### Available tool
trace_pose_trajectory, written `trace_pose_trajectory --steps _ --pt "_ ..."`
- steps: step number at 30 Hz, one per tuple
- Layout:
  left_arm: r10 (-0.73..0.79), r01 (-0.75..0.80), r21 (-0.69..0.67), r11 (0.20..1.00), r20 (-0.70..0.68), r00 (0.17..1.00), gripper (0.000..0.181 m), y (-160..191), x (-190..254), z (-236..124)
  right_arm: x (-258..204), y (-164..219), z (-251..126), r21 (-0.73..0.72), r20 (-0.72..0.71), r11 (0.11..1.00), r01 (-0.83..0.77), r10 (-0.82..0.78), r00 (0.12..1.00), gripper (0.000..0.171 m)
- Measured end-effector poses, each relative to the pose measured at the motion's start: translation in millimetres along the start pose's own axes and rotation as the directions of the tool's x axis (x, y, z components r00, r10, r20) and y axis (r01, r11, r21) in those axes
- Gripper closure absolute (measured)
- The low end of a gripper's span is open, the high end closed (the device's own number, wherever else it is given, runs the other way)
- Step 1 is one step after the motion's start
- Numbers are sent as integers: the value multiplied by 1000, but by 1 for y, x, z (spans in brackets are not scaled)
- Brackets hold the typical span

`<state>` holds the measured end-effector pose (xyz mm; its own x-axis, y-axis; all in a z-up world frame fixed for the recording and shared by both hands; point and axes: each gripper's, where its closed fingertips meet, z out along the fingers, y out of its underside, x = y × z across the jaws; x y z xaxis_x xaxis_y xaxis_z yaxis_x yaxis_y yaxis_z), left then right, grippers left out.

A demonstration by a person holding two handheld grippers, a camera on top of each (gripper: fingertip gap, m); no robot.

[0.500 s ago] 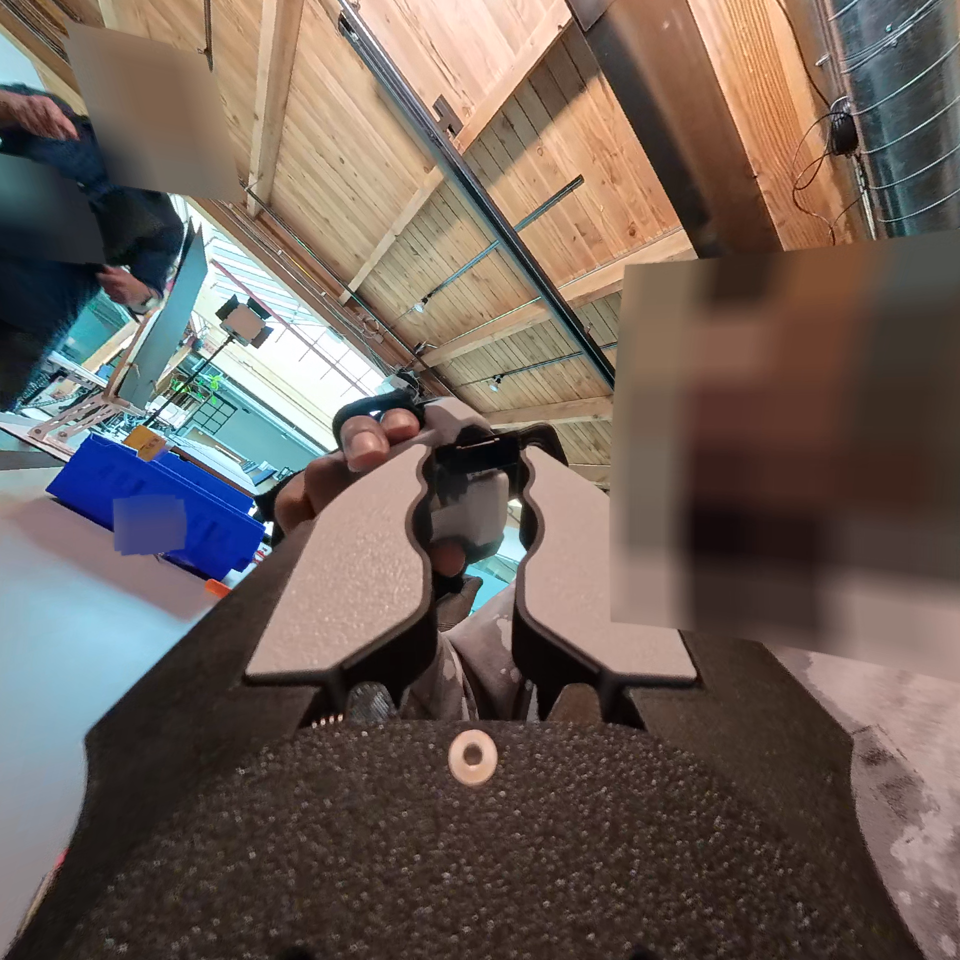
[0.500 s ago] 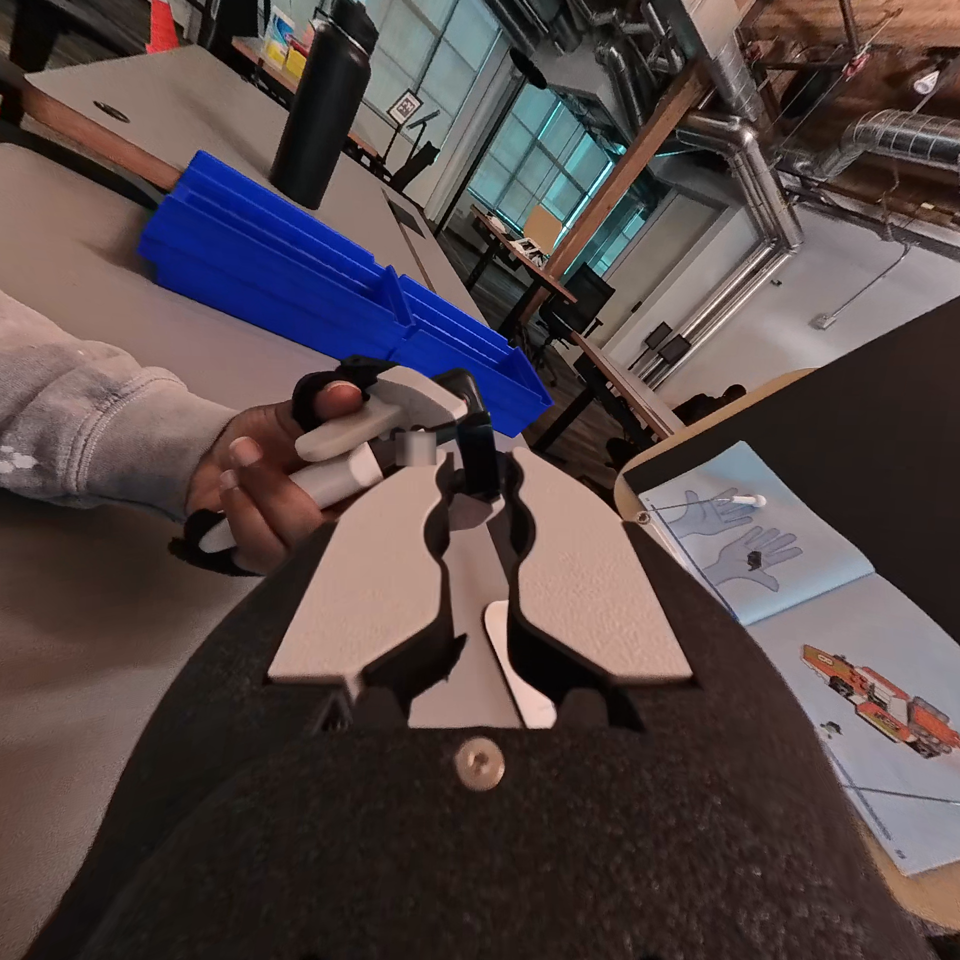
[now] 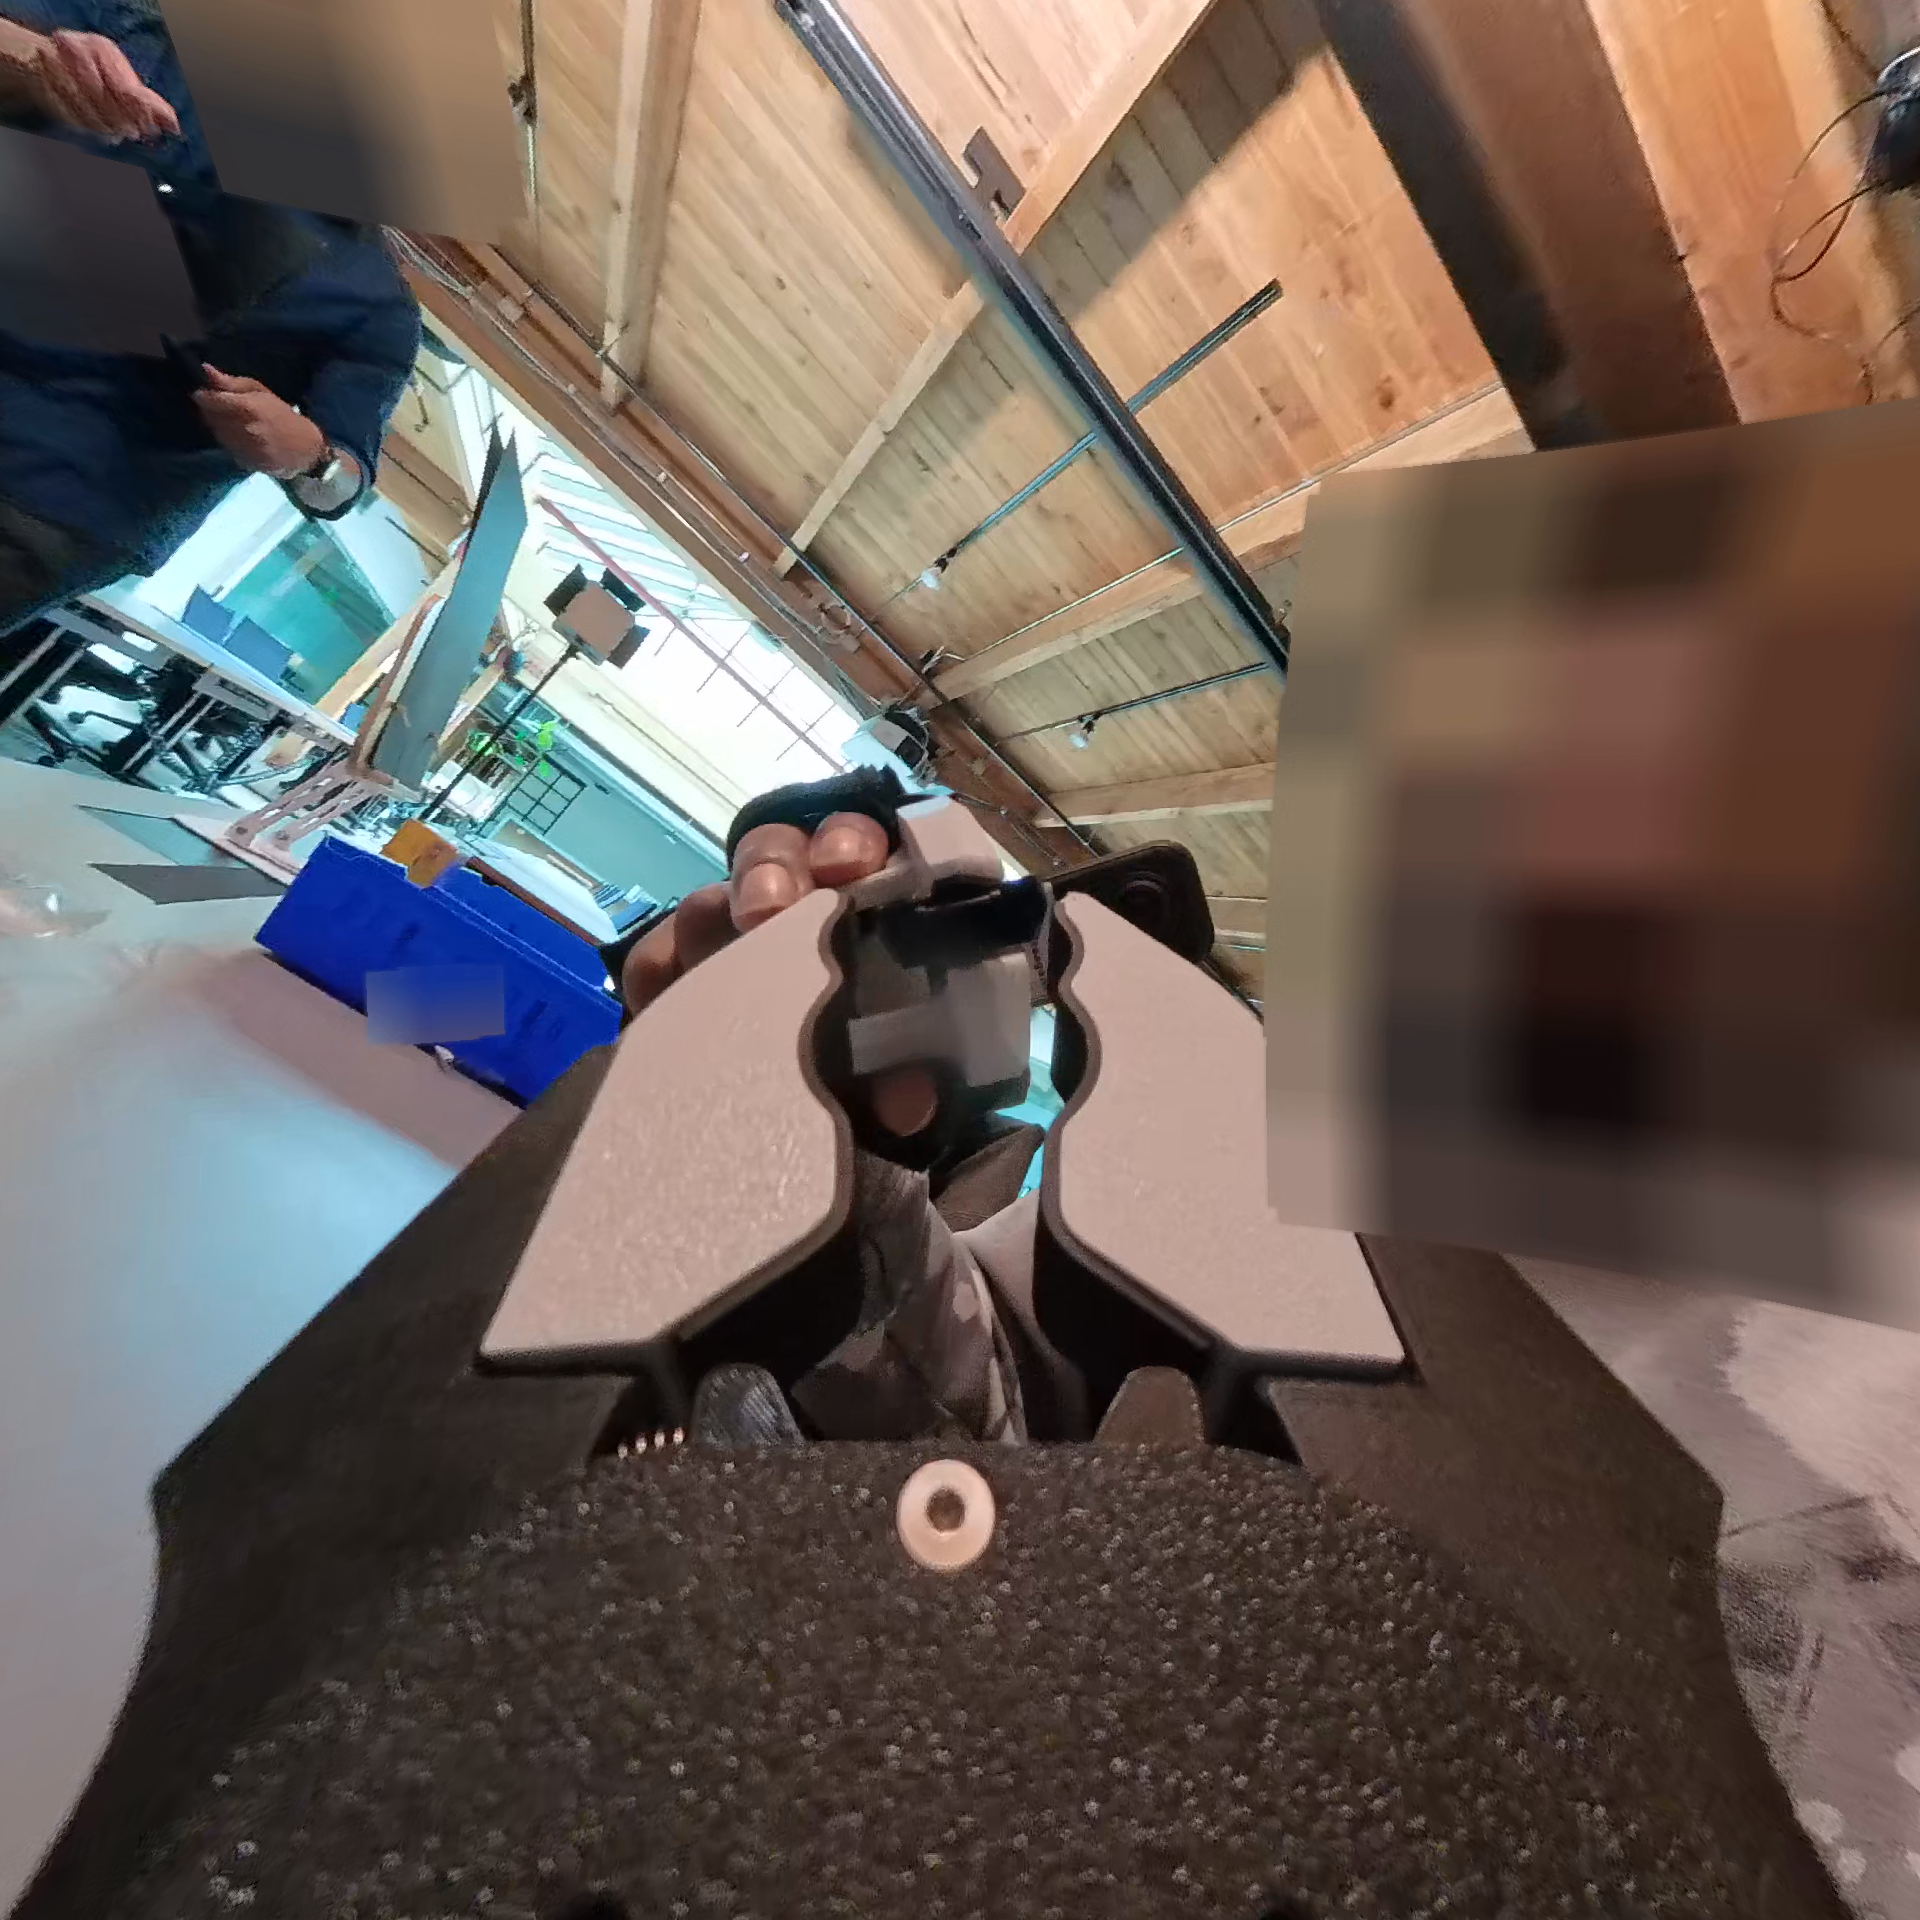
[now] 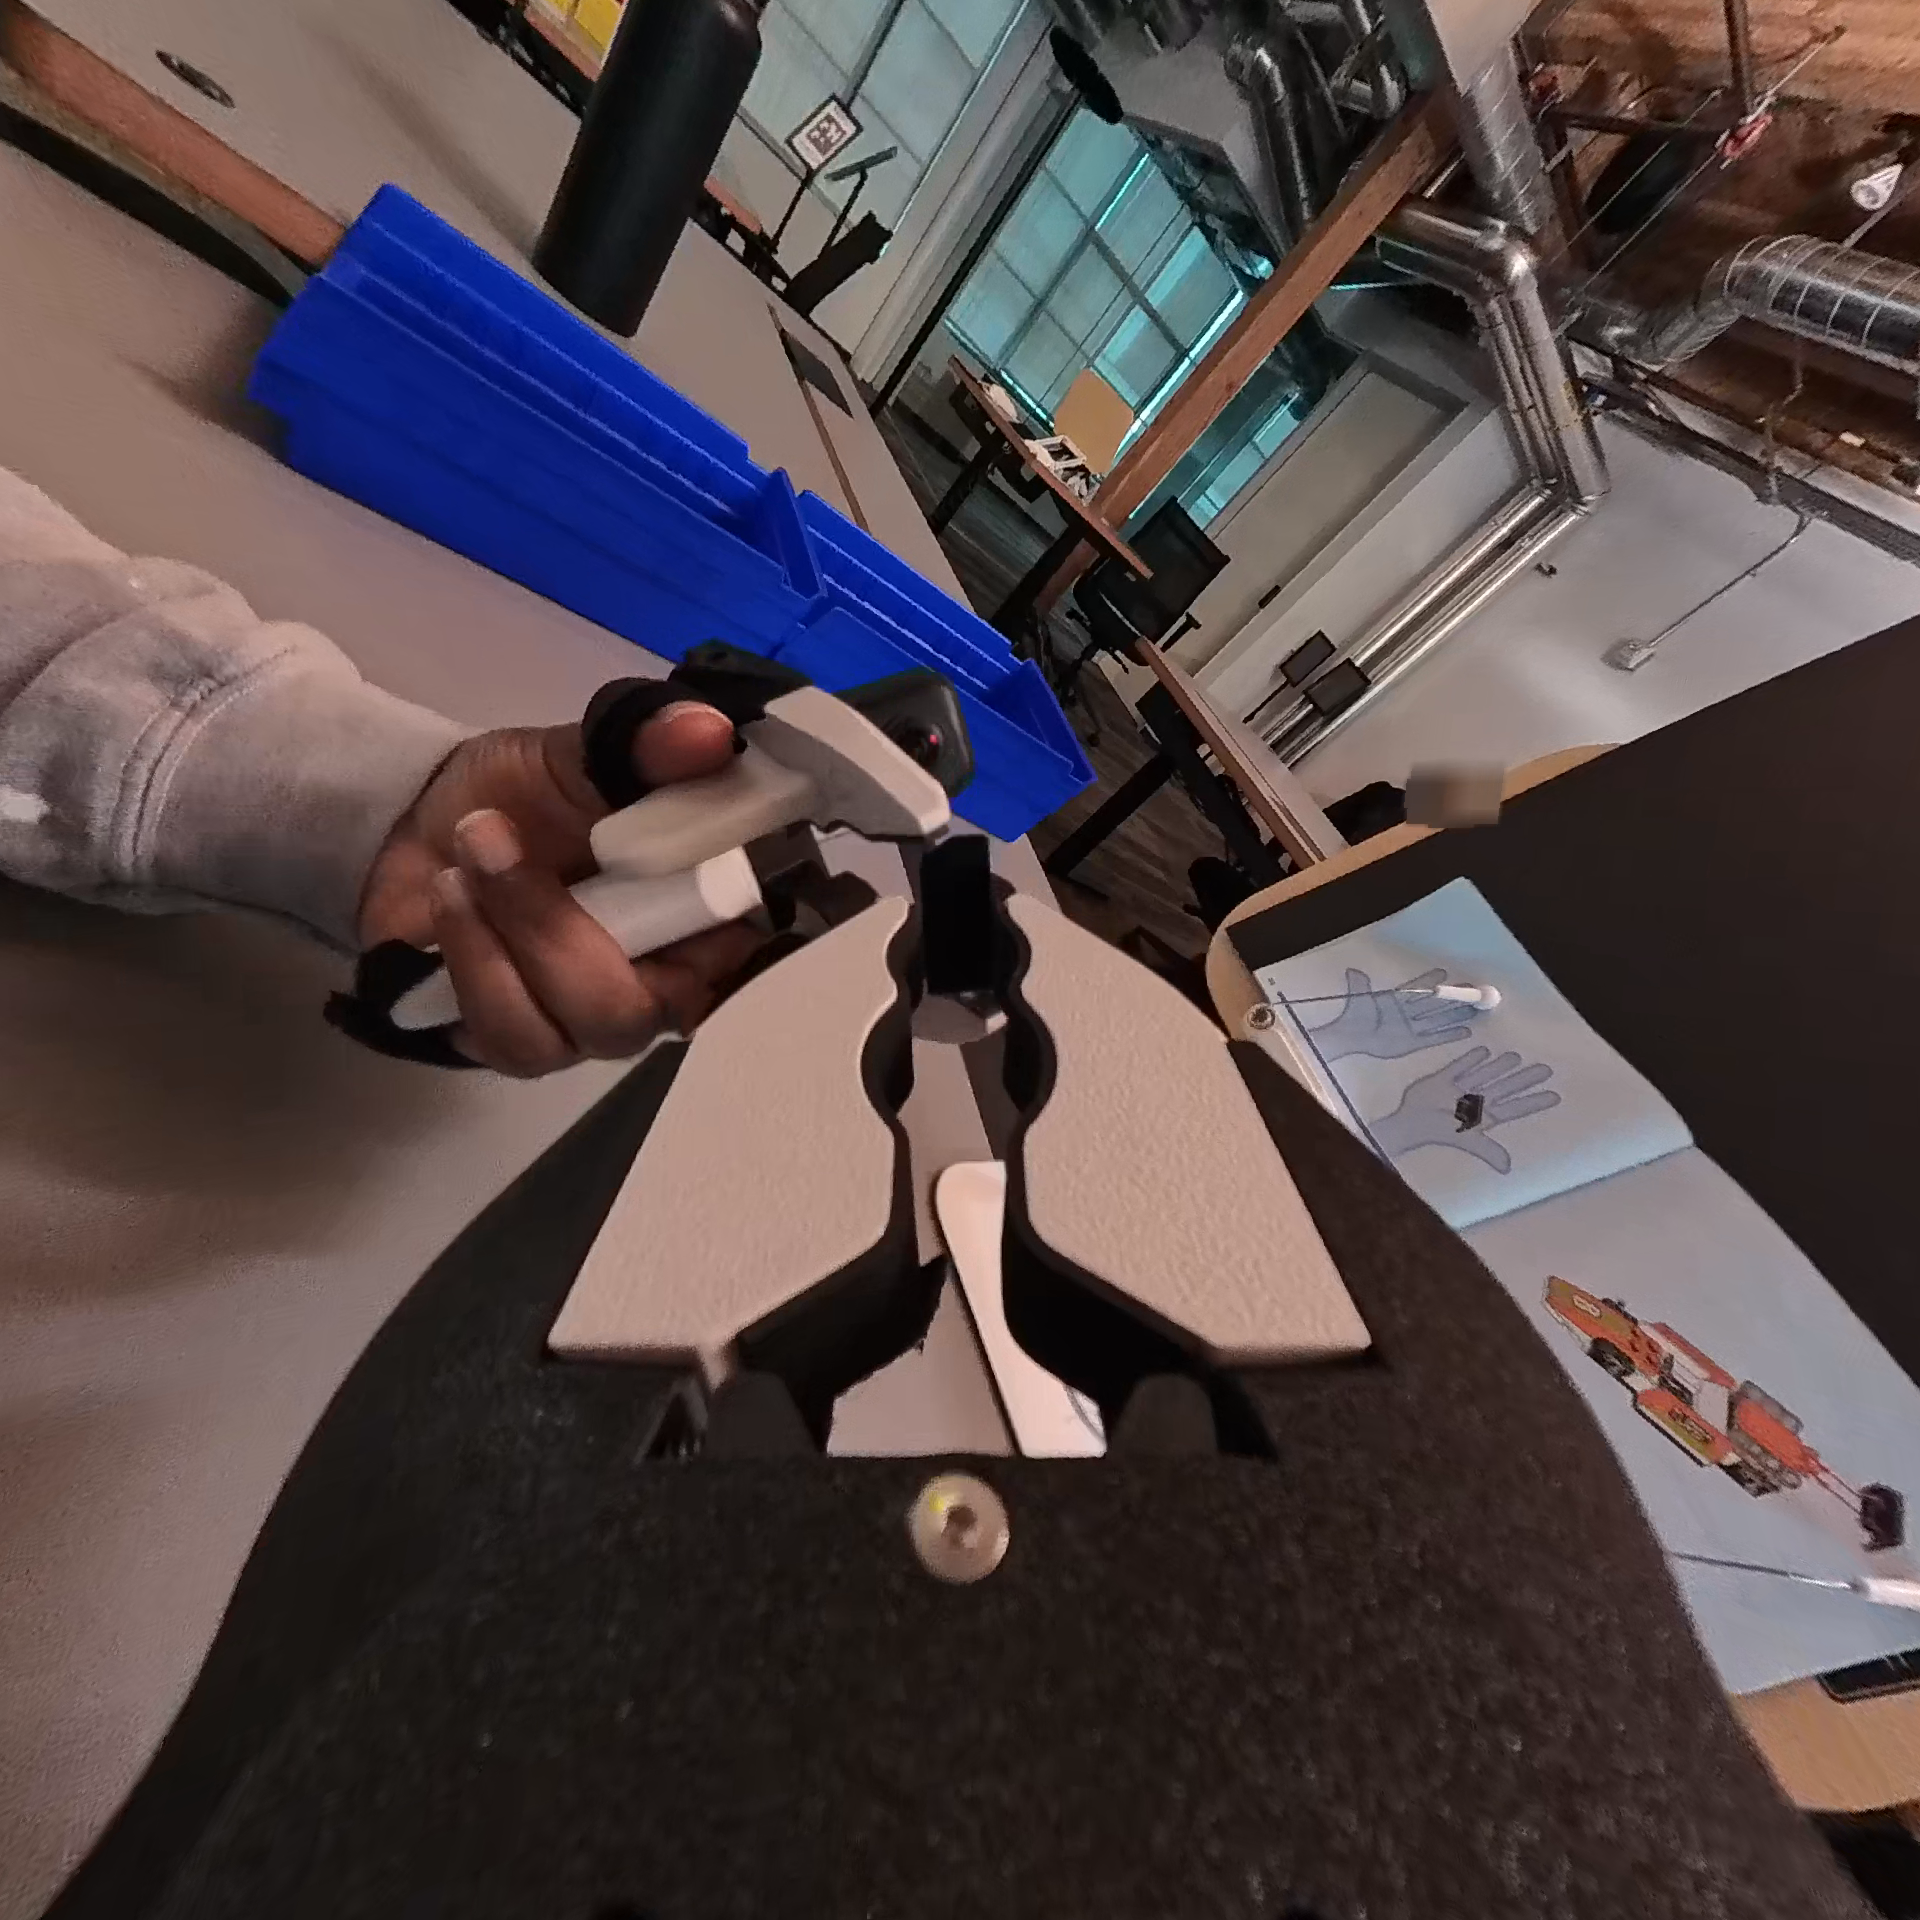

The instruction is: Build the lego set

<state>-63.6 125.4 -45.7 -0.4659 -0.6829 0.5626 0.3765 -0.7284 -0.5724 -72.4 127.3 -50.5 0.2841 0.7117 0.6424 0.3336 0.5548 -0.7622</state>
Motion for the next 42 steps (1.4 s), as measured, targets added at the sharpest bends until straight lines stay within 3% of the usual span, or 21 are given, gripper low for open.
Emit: trace_pose_trajectory --steps 16,24,29,32,35,38,42 --pt "-6 9 -53 999 71 997 150 5 -9 3 -2 11 0 -31 19 999 28 -27 999 159" --pt "117 -98 -111 989 190 975 150 4 -17 4 1 16 -1 7 48 993 -120 120 992 157" --pt "232 -196 -162 967 250 940 150 4 -20 4 2 19 -7 16 127 956 -294 290 949 154" --pt "333 -274 -222 936 300 894 150 6 -24 5 10 25 -17 -16 159 900 -435 432 888 151" --pt "488 -381 -332 863 352 799 150 9 -30 6 13 32 -23 -75 205 790 -609 610 766 144" --pt "649 -481 -453 751 372 663 150 13 -38 7 14 38 -24 -102 235 640 -762 760 606 137" --pt "806 -550 -599 582 339 485 150 22 -49 6 14 45 -31 -107 262 450 -886 873 412 141"
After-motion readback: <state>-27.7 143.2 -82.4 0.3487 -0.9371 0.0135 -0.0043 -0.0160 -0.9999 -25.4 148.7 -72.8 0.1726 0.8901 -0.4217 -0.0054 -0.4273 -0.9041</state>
